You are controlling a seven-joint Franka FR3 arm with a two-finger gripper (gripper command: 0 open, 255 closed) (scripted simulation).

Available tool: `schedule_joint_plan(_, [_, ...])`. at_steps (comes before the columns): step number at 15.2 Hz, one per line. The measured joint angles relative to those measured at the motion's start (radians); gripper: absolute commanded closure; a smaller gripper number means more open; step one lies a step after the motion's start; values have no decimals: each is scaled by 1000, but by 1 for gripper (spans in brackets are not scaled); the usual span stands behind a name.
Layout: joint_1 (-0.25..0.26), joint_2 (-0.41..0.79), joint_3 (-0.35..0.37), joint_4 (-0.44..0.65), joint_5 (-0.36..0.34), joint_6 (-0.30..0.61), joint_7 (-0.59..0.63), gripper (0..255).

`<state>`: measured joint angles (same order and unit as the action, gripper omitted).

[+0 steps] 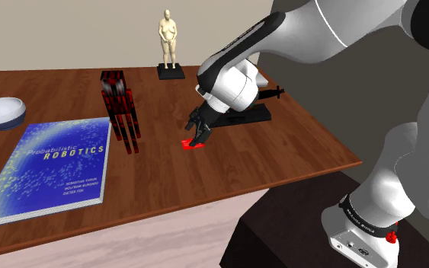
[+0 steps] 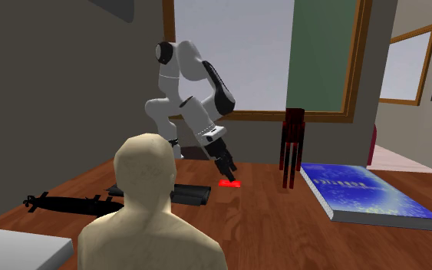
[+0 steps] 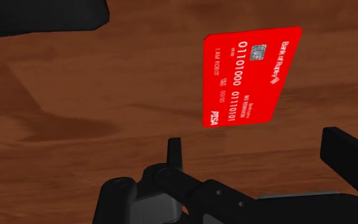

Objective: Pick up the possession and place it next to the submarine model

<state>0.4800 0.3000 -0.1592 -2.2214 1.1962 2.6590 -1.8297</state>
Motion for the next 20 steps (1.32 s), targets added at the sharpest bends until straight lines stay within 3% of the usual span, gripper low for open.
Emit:
schedule_joint_plan(6, [-2,85,32,57,75,23,-61,0])
schedule_joint_plan(13, [-1,96,36,65,83,27,-66,0])
schedule_joint_plan(14, [-1,96,36,65,83,27,-66,255])
schedule_joint_plan(20, [-2,90,35,69,85,27,-67,255])
